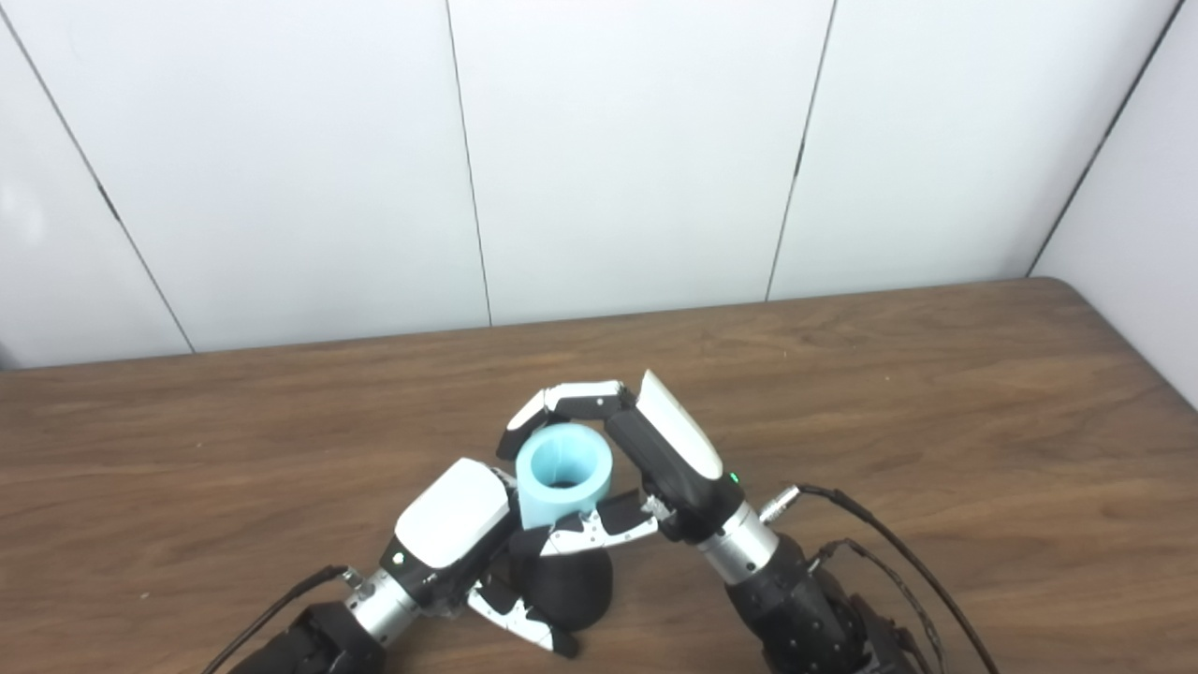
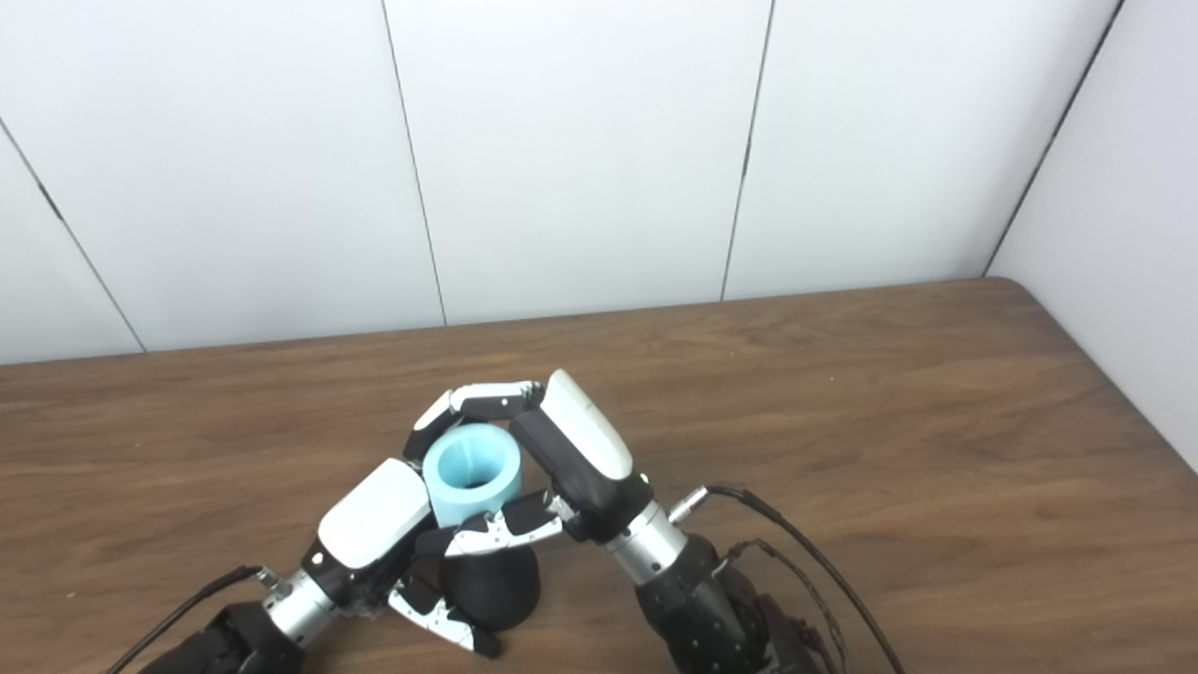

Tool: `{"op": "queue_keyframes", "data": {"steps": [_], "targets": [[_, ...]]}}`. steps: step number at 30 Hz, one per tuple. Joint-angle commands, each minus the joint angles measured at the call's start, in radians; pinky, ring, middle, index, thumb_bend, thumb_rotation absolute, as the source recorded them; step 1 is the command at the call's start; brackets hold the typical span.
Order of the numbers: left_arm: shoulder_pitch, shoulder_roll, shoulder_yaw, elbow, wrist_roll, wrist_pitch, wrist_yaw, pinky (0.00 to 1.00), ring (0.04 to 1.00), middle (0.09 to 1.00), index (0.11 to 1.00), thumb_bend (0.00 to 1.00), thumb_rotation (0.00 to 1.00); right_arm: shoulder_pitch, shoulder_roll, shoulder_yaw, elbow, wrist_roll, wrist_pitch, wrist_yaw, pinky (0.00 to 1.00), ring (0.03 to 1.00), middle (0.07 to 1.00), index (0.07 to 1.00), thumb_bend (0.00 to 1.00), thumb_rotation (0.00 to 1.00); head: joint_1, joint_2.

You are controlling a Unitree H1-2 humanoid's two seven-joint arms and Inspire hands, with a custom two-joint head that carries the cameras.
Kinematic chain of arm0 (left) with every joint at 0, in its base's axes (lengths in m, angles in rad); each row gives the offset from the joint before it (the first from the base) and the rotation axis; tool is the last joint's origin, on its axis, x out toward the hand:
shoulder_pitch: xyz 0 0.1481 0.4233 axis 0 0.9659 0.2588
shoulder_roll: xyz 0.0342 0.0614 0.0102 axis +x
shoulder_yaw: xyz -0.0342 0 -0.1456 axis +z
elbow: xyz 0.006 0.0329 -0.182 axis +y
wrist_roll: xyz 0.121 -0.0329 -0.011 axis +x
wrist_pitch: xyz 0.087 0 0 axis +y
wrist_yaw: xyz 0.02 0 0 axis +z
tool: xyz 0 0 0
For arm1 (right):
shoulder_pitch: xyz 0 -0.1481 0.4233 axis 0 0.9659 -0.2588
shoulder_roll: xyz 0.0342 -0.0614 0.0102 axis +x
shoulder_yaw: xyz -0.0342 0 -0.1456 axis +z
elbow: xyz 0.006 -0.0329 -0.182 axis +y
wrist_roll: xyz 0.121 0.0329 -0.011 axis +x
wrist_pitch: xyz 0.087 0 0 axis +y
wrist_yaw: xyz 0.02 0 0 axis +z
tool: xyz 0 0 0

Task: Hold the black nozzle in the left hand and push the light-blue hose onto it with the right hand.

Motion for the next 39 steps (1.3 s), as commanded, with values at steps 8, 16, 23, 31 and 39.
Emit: {"op": "queue_keyframes", "data": {"steps": [8, 16, 23, 31, 39], "targets": [[0.122, -0.053, -0.057, 0.074, -0.005, -0.010, -0.009, 0.10, 0.157, 0.471, 0.483, 0.52, 0.00, -0.018, -0.008, -0.010, -0.044, 0.023, 0.051, 0.036, 0.50, 0.607, 0.639, 0.630, 1.00, 0.14, 0.000, 0.000], [0.121, -0.049, -0.061, 0.077, -0.004, -0.009, 0.000, 0.10, 0.152, 0.471, 0.482, 0.52, 0.00, -0.016, -0.011, -0.012, -0.034, 0.025, 0.028, 0.036, 0.50, 0.610, 0.649, 0.654, 1.00, 0.16, 0.000, -0.001], [0.119, -0.048, -0.069, 0.086, -0.010, -0.009, 0.011, 0.10, 0.149, 0.471, 0.482, 0.52, 0.00, -0.011, -0.013, -0.009, -0.028, 0.042, 0.013, 0.036, 0.52, 0.623, 0.656, 0.663, 1.00, 0.20, 0.001, -0.001], [0.115, -0.048, -0.075, 0.097, -0.002, -0.009, 0.024, 0.11, 0.168, 0.471, 0.482, 0.52, 0.00, -0.006, -0.028, -0.006, -0.083, 0.044, 0.036, 0.058, 0.66, 0.786, 0.815, 0.821, 1.00, 0.37, 0.001, -0.003], [0.101, -0.045, -0.099, 0.114, -0.006, -0.010, 0.051, 0.11, 0.167, 0.471, 0.482, 0.52, 0.00, -0.026, -0.022, -0.040, -0.164, 0.144, 0.059, 0.068, 0.79, 0.879, 0.896, 0.912, 1.00, 0.49, -0.001, -0.009]]}}
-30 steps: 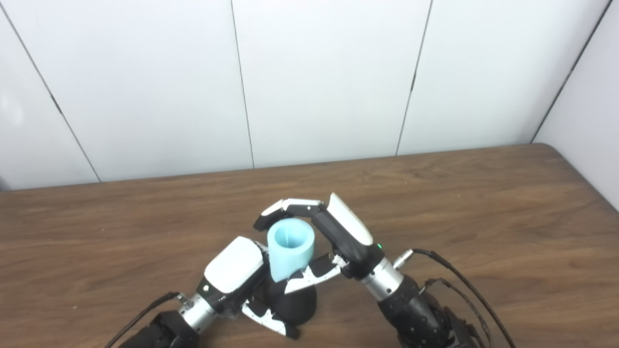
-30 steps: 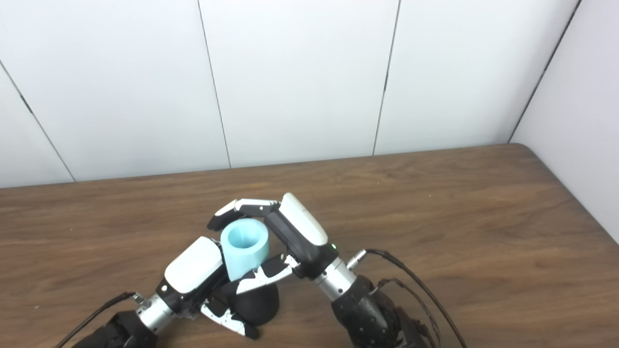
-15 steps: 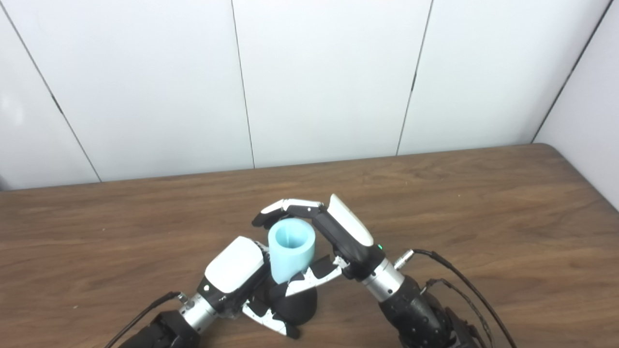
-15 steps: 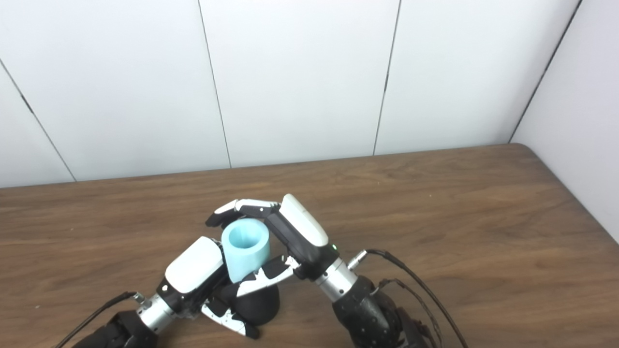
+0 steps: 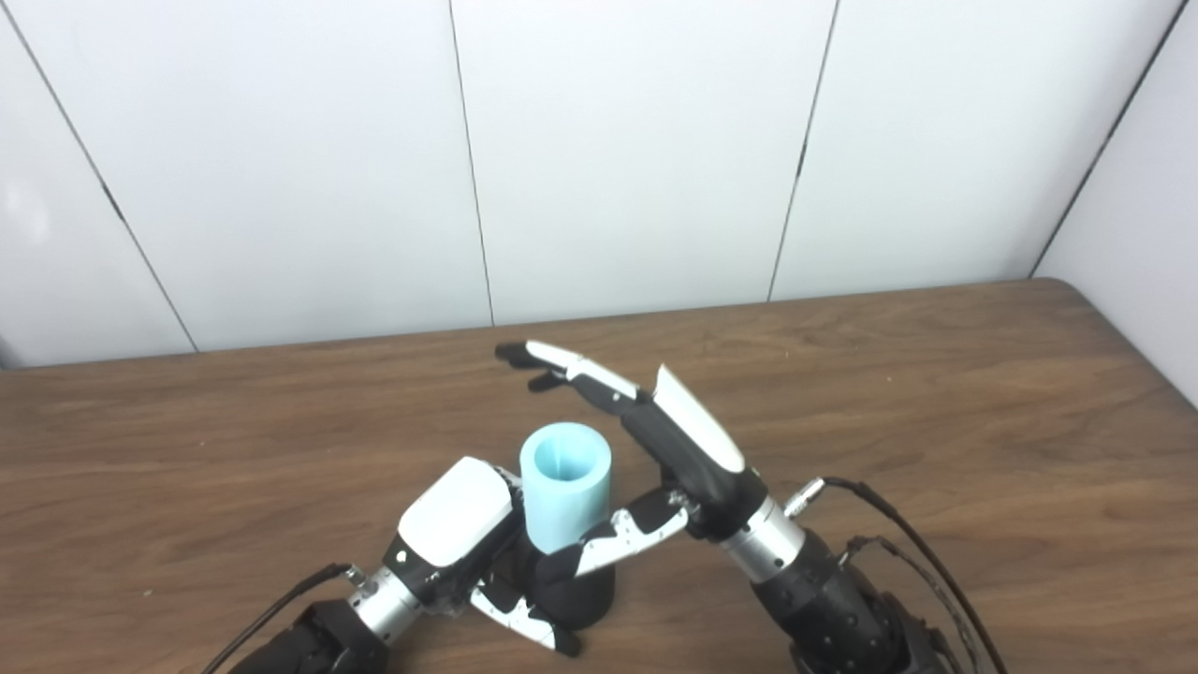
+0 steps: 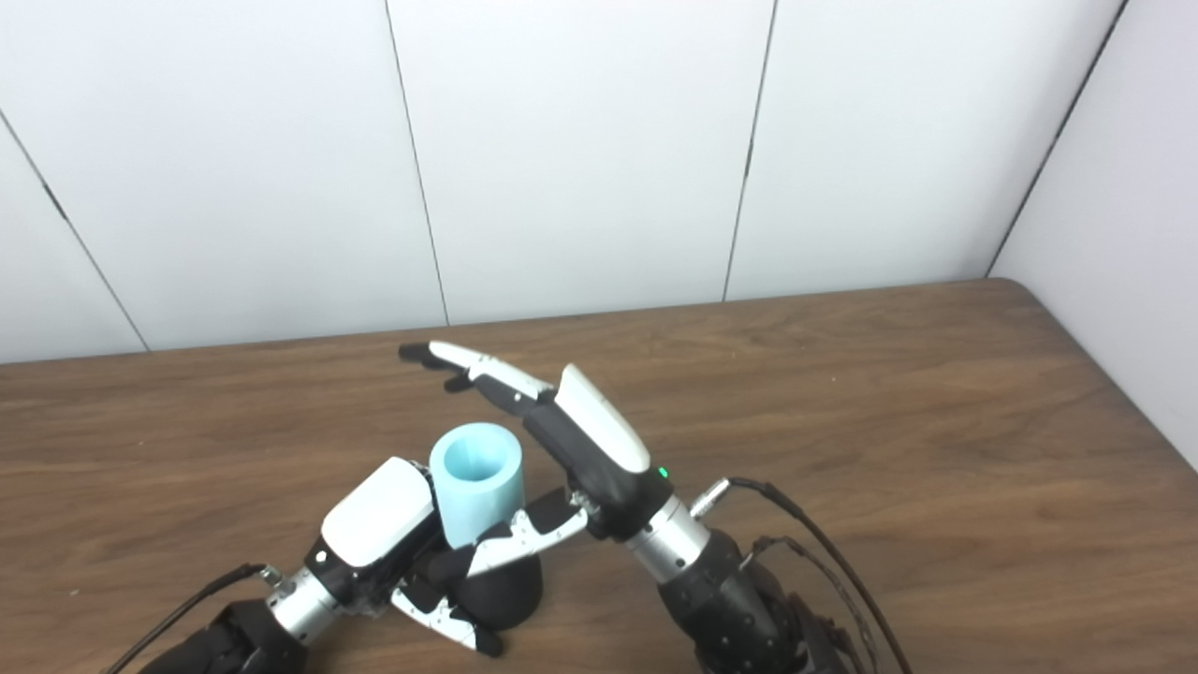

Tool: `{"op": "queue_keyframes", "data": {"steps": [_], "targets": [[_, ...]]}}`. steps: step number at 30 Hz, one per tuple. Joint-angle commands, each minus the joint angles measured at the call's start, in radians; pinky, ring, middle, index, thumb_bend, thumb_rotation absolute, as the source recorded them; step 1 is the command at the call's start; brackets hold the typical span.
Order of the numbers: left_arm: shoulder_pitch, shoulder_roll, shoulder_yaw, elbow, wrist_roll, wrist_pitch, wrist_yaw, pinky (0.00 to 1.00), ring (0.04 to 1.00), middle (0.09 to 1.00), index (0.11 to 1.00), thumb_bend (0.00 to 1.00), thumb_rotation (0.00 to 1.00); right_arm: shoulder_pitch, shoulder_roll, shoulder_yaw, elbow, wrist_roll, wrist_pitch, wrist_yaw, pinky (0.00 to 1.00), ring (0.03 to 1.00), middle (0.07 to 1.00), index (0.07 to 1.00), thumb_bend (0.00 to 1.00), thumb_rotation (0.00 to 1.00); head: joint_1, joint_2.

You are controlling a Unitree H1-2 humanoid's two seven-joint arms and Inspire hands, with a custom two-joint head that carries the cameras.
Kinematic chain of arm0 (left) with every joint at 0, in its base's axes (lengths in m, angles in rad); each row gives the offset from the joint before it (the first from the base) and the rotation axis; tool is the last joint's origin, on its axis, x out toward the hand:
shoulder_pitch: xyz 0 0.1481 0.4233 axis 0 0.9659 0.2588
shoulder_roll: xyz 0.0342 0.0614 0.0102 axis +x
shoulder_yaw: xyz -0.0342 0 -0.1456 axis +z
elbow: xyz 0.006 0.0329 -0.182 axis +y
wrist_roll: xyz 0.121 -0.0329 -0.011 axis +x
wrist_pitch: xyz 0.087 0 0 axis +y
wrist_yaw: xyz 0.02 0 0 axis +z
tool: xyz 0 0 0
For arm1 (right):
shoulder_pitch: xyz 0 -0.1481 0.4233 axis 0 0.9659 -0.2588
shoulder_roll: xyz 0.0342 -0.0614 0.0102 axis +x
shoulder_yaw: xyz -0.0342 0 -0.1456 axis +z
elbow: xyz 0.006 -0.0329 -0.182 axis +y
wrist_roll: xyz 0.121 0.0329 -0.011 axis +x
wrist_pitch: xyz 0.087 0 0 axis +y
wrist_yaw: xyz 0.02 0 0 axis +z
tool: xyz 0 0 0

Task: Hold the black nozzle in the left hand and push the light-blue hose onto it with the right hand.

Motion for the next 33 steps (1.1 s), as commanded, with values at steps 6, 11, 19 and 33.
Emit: {"op": "queue_keyframes", "data": {"steps": [6, 11, 19, 33], "targets": [[0.113, -0.043, -0.074, 0.096, 0.006, -0.009, 0.016, 0.11, 0.170, 0.471, 0.482, 0.52, 0.00, -0.054, 0.002, -0.044, -0.078, 0.011, 0.048, 0.001, 0.85, 0.923, 0.934, 0.945, 1.00, 0.52, -0.001, 0.000], [0.112, -0.048, -0.075, 0.108, 0.004, -0.009, 0.022, 0.11, 0.169, 0.471, 0.482, 0.52, 0.00, -0.061, -0.015, -0.060, -0.105, 0.001, 0.069, 0.008, 0.87, 0.943, 0.950, 0.957, 1.00, 0.55, 0.001, -0.001], [0.111, -0.056, -0.055, 0.098, 0.022, -0.010, 0.005, 0.11, 0.161, 0.471, 0.482, 0.52, 0.00, -0.045, -0.140, -0.084, -0.271, -0.407, 0.024, 0.050, 0.64, 0.743, 0.801, 0.805, 0.85, 0.79, 0.016, 0.013], [0.098, -0.066, -0.061, 0.126, 0.047, -0.010, 0.028, 0.11, 0.167, 0.471, 0.482, 0.52, 0.00, 0.061, -0.215, -0.071, -0.392, -0.616, 0.026, 0.204, 1.00, 0.970, 0.971, 0.968, 0.94, 0.88, 0.047, 0.026]]}}
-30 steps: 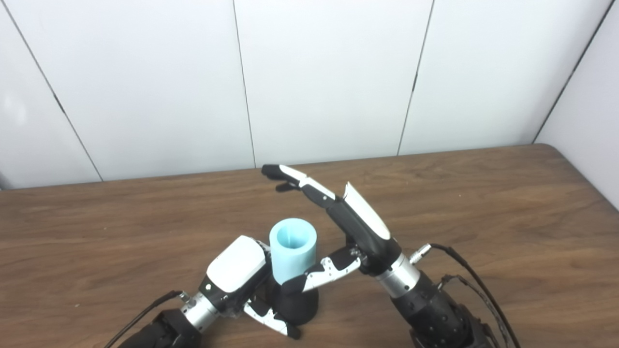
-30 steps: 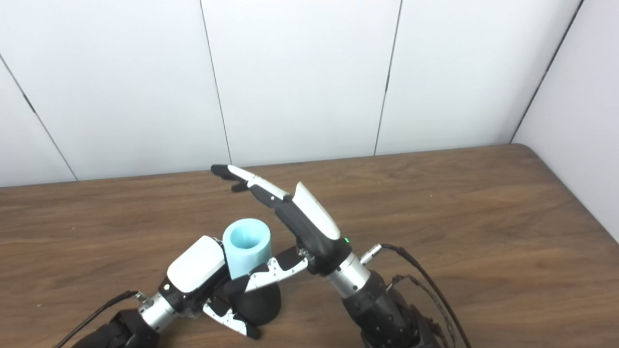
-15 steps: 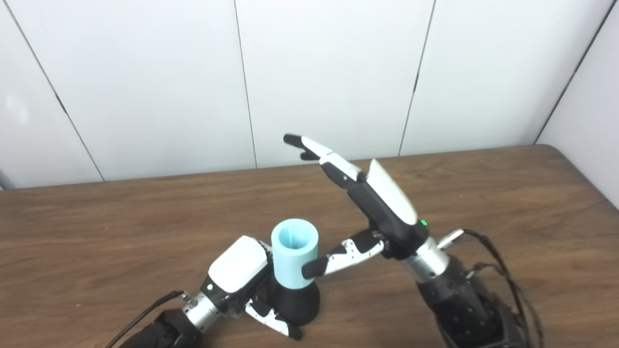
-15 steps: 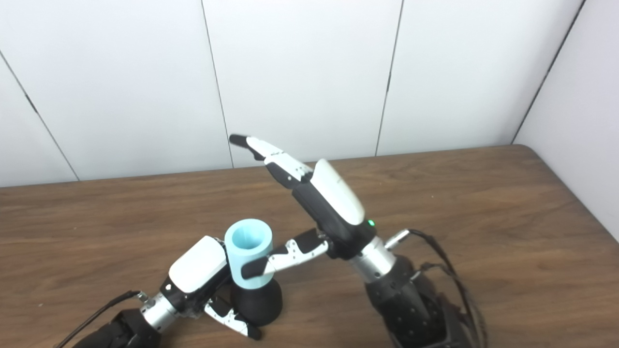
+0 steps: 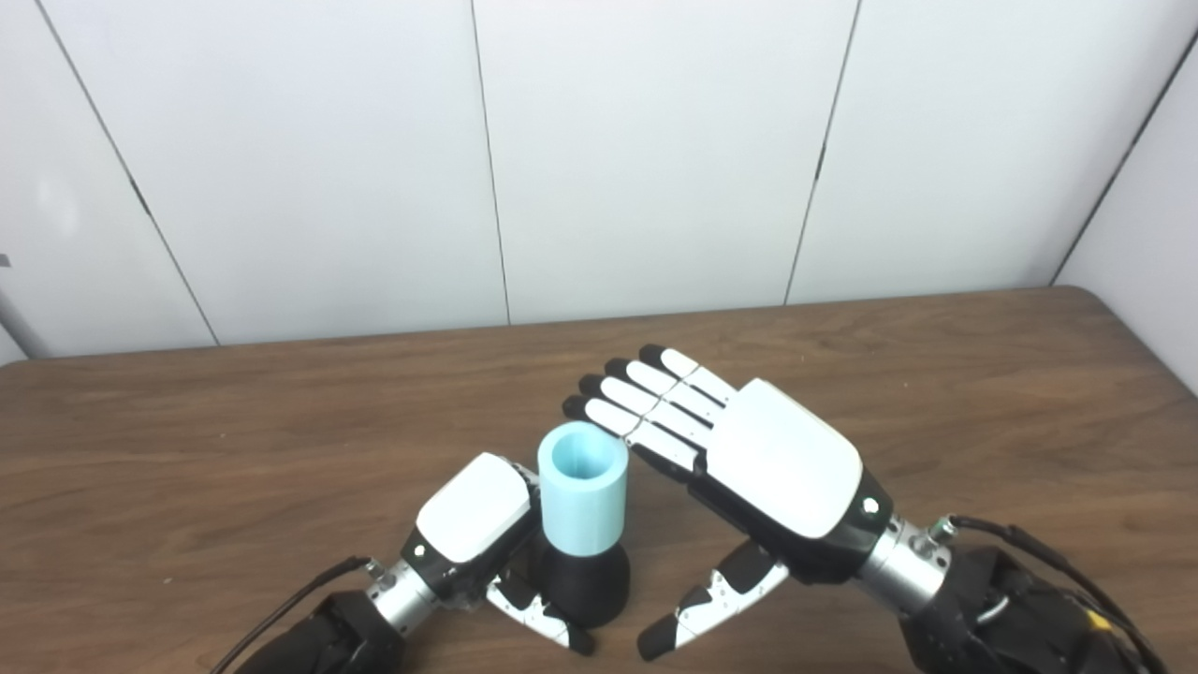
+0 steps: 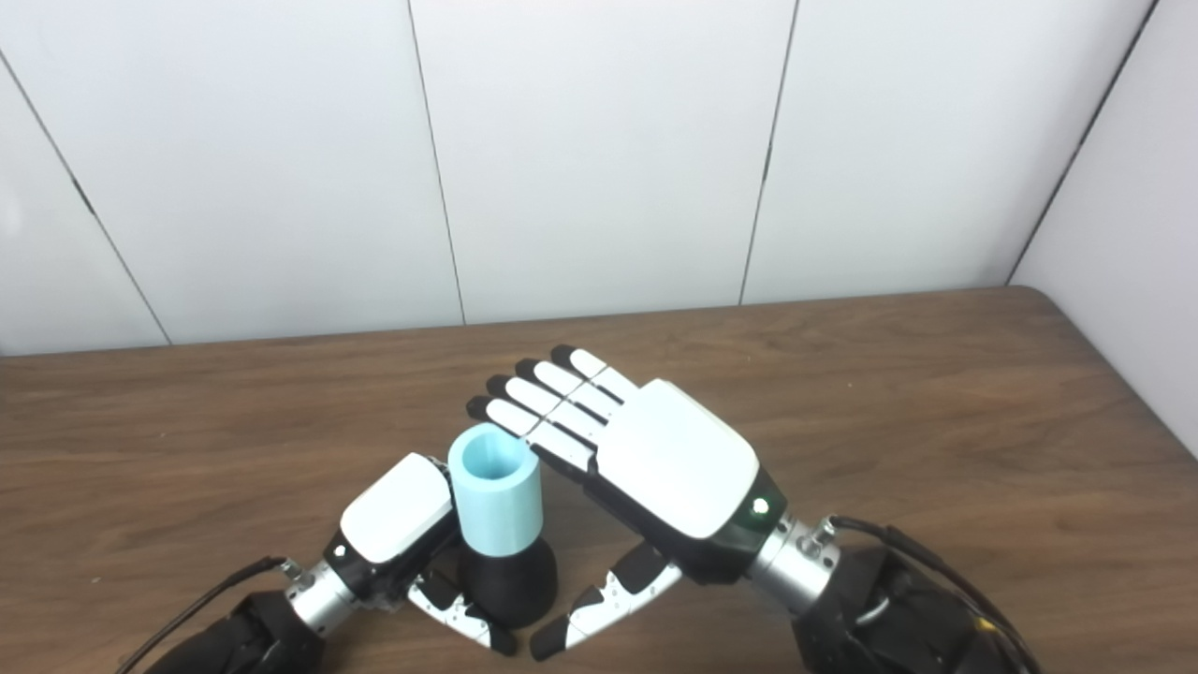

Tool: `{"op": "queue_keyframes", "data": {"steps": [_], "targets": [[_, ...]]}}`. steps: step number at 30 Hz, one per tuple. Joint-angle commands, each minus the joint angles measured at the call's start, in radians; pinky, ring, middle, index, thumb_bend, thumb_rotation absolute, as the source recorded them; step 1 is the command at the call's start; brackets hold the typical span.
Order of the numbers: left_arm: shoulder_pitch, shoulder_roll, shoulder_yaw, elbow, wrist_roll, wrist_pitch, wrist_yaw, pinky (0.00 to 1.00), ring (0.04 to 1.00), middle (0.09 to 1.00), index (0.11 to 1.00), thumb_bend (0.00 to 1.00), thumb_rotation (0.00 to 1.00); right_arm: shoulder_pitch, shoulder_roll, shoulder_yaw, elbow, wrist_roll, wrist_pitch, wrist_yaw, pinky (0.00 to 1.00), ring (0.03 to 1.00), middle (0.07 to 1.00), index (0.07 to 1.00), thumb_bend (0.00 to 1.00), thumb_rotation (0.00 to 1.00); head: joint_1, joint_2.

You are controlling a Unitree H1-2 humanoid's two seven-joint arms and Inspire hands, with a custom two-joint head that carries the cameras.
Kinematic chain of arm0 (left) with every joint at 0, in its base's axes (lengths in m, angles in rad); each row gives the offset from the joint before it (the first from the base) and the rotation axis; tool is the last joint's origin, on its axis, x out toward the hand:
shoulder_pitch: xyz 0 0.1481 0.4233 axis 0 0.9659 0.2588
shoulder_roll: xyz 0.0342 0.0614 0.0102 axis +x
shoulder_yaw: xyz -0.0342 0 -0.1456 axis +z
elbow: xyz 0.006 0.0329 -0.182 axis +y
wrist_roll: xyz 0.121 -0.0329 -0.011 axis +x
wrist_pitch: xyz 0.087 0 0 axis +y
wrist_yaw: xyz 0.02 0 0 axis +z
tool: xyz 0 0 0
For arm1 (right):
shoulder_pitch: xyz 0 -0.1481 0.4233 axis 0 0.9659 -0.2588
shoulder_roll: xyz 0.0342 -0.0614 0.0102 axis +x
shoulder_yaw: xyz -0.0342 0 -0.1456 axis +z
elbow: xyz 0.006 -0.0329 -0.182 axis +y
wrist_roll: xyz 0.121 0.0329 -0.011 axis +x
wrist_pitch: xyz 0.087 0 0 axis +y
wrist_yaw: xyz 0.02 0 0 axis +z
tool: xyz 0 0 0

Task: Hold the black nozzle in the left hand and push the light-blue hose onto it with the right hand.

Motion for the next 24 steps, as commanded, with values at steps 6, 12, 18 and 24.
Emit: {"op": "queue_keyframes", "data": {"steps": [6, 12, 18, 24], "targets": [[0.105, -0.059, -0.060, 0.108, 0.010, -0.009, 0.009, 0.11, 0.164, 0.471, 0.482, 0.52, 0.00, -0.002, 0.005, 0.007, -0.015, 0.000, -0.015, -0.005, 1.00, 0.990, 0.999, 0.982, 0.96, 0.90, 0.005, -0.002], [0.106, -0.061, -0.057, 0.108, 0.009, -0.009, 0.006, 0.10, 0.149, 0.471, 0.482, 0.52, 0.00, 0.005, 0.015, 0.020, -0.005, 0.010, -0.017, -0.015, 1.00, 1.000, 1.000, 0.995, 0.96, 0.93, 0.007, -0.001], [0.105, -0.061, -0.058, 0.112, 0.011, -0.009, 0.007, 0.10, 0.154, 0.471, 0.482, 0.52, 0.00, 0.006, 0.020, 0.033, -0.005, 0.013, -0.016, -0.006, 1.00, 1.000, 1.000, 1.000, 0.95, 0.95, 0.010, -0.005], [0.106, -0.060, -0.060, 0.115, 0.003, -0.009, 0.003, 0.10, 0.149, 0.471, 0.482, 0.52, 0.00, 0.005, 0.025, 0.059, -0.006, 0.020, 0.001, 0.040, 1.00, 1.000, 1.000, 1.000, 0.95, 0.93, 0.011, -0.006]]}}
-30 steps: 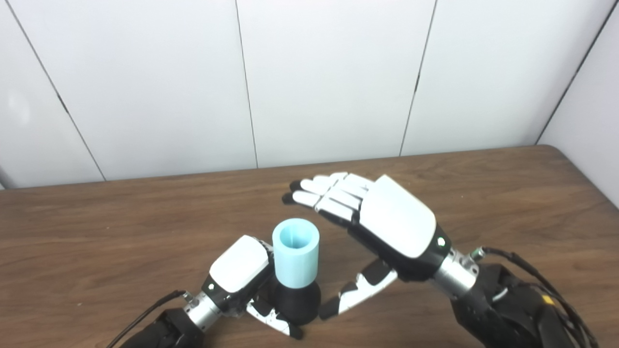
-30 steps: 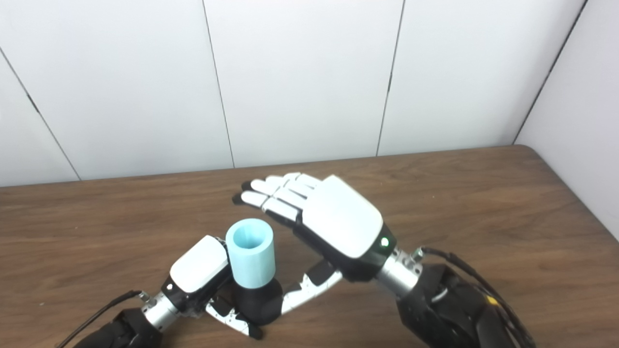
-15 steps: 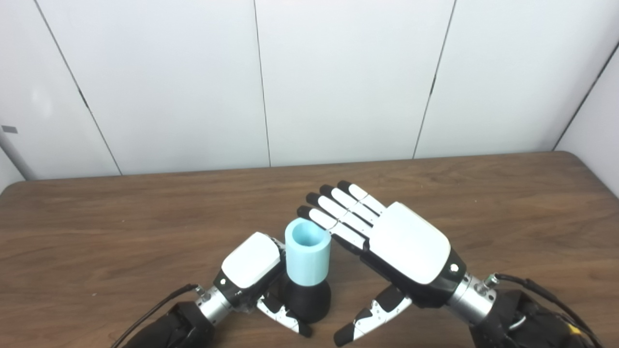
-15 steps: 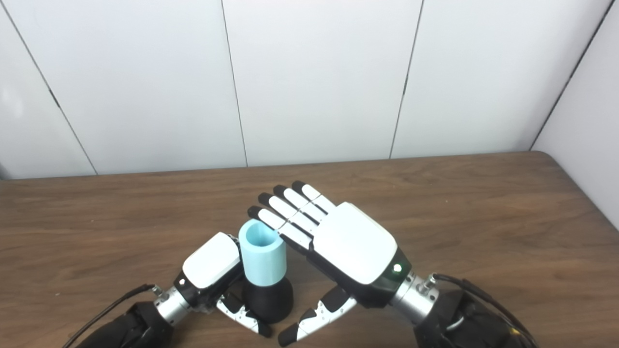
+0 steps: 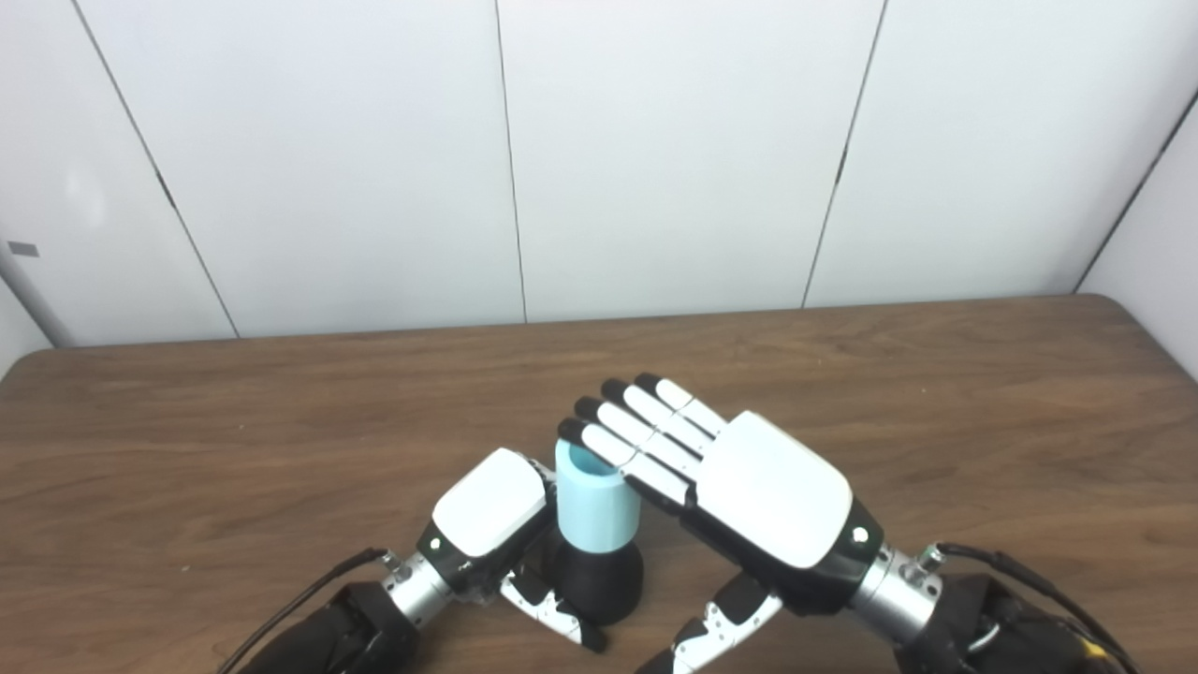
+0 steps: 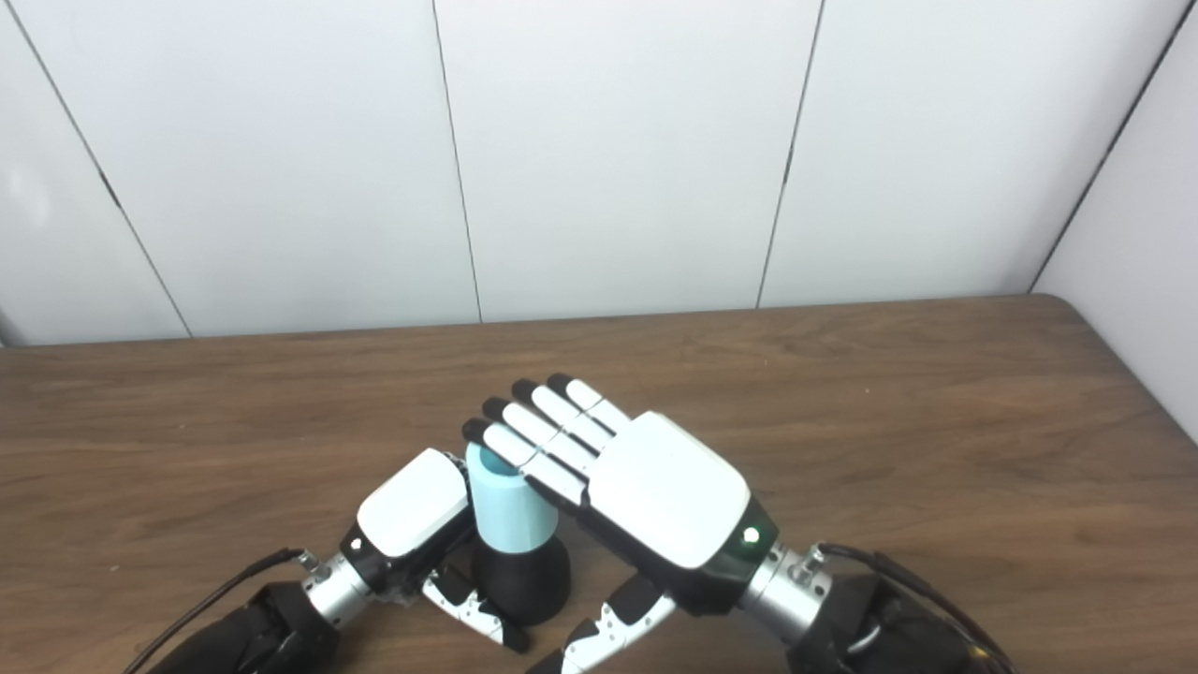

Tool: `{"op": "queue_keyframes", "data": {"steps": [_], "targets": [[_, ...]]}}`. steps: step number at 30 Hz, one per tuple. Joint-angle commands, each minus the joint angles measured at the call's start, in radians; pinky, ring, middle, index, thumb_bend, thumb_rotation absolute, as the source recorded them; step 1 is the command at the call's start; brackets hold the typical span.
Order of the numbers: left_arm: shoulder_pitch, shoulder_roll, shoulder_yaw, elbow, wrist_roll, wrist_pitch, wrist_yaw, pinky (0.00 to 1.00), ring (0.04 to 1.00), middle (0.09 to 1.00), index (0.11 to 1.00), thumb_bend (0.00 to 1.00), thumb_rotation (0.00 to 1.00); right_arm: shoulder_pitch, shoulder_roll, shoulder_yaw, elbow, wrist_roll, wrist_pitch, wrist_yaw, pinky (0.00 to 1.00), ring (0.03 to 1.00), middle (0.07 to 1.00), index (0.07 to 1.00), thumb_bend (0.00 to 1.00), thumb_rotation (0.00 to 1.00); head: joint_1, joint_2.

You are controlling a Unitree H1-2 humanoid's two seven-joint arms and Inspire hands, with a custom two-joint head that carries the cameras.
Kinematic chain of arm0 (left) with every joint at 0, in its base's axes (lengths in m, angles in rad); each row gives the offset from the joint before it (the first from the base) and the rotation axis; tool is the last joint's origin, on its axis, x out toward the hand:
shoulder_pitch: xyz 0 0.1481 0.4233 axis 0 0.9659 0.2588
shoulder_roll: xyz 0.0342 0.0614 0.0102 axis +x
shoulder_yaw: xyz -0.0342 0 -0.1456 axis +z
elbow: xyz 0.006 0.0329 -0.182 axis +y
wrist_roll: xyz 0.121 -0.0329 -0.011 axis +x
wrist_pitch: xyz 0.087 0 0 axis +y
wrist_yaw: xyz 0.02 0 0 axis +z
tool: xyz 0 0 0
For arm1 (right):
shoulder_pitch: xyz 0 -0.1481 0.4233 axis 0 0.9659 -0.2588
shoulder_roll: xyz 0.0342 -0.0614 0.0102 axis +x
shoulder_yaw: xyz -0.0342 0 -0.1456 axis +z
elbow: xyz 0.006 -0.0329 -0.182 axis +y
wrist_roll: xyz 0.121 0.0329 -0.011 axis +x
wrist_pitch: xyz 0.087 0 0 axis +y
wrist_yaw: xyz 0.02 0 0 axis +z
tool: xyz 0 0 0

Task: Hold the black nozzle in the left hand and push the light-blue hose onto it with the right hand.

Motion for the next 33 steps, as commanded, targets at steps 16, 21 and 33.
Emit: {"op": "queue_keyframes", "data": {"steps": [16, 21, 33], "targets": [[0.116, -0.054, -0.048, 0.099, -0.004, -0.008, -0.012, 0.10, 0.152, 0.471, 0.482, 0.52, 0.00, 0.000, 0.011, 0.059, 0.026, -0.014, 0.038, 0.115, 0.93, 0.976, 0.979, 0.948, 0.93, 0.85, -0.002, 0.000], [0.115, -0.056, -0.048, 0.102, -0.004, -0.008, -0.007, 0.10, 0.150, 0.471, 0.482, 0.52, 0.00, 0.005, 0.003, 0.066, 0.042, -0.011, 0.039, 0.110, 0.93, 0.980, 0.979, 0.951, 0.93, 0.85, 0.000, -0.001], [0.120, -0.058, -0.038, 0.106, -0.034, -0.008, -0.025, 0.10, 0.148, 0.471, 0.482, 0.52, 0.00, 0.022, -0.010, 0.082, 0.051, -0.015, 0.030, 0.097, 0.96, 0.984, 0.976, 0.944, 0.93, 0.86, -0.001, -0.003]]}}
